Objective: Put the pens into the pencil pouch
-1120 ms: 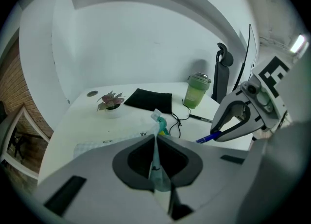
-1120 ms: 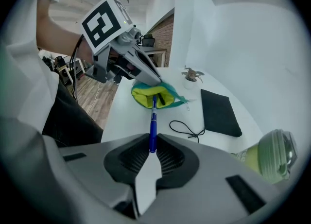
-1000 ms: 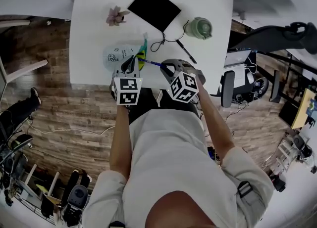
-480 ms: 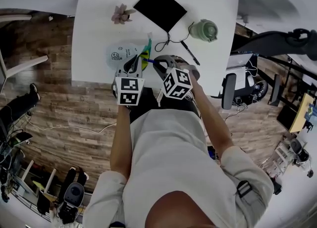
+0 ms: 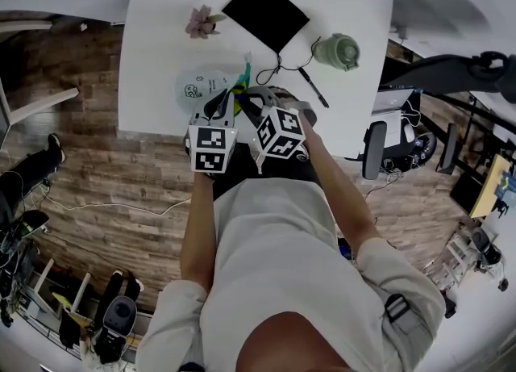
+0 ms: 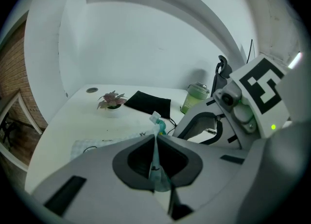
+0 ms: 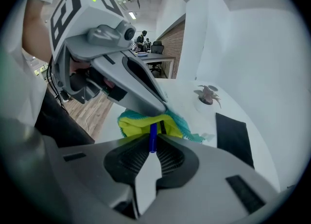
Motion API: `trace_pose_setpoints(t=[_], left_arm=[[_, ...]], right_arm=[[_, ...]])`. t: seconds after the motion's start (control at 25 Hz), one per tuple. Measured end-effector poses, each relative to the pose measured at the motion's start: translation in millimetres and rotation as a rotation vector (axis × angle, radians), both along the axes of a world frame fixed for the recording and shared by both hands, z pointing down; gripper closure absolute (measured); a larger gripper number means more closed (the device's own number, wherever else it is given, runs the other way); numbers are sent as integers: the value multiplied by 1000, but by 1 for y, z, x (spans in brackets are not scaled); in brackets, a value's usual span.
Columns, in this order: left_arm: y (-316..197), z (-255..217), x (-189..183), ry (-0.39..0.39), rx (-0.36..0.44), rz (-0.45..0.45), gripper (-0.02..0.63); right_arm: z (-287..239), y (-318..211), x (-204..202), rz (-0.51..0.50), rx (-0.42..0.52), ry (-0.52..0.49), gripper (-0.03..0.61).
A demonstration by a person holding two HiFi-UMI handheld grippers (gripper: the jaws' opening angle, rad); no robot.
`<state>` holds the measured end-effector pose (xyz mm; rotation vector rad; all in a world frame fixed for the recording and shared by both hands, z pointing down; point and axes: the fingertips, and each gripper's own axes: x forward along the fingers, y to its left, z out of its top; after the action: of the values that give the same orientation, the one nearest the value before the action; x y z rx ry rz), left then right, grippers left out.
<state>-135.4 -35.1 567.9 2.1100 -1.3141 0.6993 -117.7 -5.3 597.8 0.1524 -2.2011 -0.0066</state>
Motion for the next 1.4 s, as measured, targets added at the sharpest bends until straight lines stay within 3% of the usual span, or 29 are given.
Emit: trace_pose_setpoints(t=[0.32, 0.68, 0.96, 1.4], left_arm=[[-1, 1, -2, 32, -1, -6, 609], [-1, 1, -2, 35, 0, -5, 609], [-1, 0, 0, -7, 6, 28, 609], [0, 8, 5, -94, 7, 90, 609]], right_arm=[[8, -1, -22, 6, -11, -40, 532], [13, -2, -21, 52, 6, -53, 524], [8, -3, -15, 79, 6, -58, 457], [-8, -13, 20, 214, 23, -88, 459]])
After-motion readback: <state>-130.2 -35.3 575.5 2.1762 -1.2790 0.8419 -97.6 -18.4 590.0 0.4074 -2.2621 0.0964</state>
